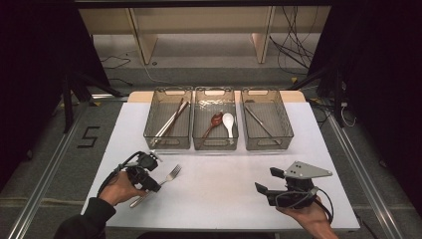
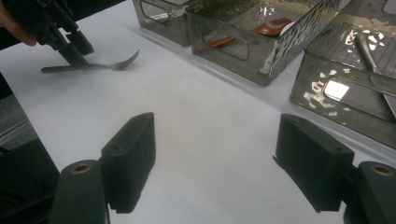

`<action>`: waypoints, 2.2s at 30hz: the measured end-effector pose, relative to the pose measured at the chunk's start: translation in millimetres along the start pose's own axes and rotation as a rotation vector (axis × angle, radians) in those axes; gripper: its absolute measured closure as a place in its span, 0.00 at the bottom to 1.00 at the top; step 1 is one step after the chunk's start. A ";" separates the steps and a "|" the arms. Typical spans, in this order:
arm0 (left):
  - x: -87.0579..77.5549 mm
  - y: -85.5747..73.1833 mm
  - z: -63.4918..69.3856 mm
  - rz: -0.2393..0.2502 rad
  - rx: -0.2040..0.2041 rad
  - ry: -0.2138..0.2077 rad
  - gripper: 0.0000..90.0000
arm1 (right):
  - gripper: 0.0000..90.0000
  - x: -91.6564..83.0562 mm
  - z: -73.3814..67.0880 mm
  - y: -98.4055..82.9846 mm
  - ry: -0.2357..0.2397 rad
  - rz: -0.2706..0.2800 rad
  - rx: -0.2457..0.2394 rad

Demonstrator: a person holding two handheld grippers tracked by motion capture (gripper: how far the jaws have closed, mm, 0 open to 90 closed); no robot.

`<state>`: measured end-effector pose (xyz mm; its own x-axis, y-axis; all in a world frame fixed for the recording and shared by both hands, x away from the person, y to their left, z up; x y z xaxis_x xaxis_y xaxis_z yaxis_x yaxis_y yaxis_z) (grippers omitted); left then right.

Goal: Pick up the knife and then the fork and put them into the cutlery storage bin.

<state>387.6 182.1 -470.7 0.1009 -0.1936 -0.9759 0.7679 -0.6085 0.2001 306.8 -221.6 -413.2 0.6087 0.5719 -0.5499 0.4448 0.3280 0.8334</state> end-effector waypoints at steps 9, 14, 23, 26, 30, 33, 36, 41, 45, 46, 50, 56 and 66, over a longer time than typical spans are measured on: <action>9.0 4.9 -3.6 -0.029 0.018 -0.017 0.81 | 0.33 -0.2 0.6 -0.1 0.000 0.001 0.001; 10.5 6.4 -2.1 -0.047 0.053 -0.009 0.86 | 0.33 -0.5 0.7 -0.1 0.002 0.001 0.000; 12.2 9.4 4.4 -0.063 0.117 0.024 0.92 | 0.33 -0.4 -0.5 0.2 0.001 0.000 -0.002; 12.3 9.3 5.4 -0.059 0.130 0.028 0.93 | 0.33 -0.7 -0.2 0.4 0.000 0.001 -0.002; 11.7 8.6 5.0 -0.054 0.145 0.022 0.93 | 0.33 -0.8 0.2 0.5 -0.002 0.002 -0.004; 9.5 8.7 4.7 -0.037 0.141 -0.005 0.94 | 0.33 -1.3 0.3 0.6 0.000 0.005 -0.002; 6.3 9.3 5.5 -0.019 0.137 -0.019 0.94 | 0.33 -1.9 0.6 0.6 -0.002 0.008 0.002; 0.6 9.8 5.6 0.004 0.129 -0.062 0.94 | 0.33 -2.0 0.4 0.7 0.000 0.009 0.001; -3.3 10.5 7.7 0.030 0.113 -0.127 0.94 | 0.33 -1.5 -0.2 0.7 0.002 0.006 -0.002; -4.1 10.8 8.3 0.035 0.110 -0.141 0.94 | 0.33 -1.3 -0.3 0.7 0.003 0.006 -0.004; -8.3 12.5 13.2 0.040 0.114 -0.200 0.94 | 0.33 -0.8 -1.7 1.2 0.009 0.008 -0.002; -15.5 18.1 33.6 0.047 0.160 -0.257 0.94 | 0.33 2.9 -12.6 4.4 0.037 0.012 -0.035; -15.0 29.5 68.5 0.013 0.259 -0.293 0.94 | 0.33 15.7 -44.9 9.6 0.109 -0.007 -0.142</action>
<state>365.4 114.3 -444.2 -0.1040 -0.3913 -0.9144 0.5786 -0.7716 0.2644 291.1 -175.7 -411.4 0.5274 0.6449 -0.5531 0.3468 0.4309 0.8331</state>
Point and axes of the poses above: each handheld gripper's, and its own axes: x roughly forward along the jaws, y roughly out of its top, z roughly to its right, the point moved 2 cm from there along x, roughly forward along the jaws, and after that the axes turned 2 degrees about -y, right-handed, at the moved point
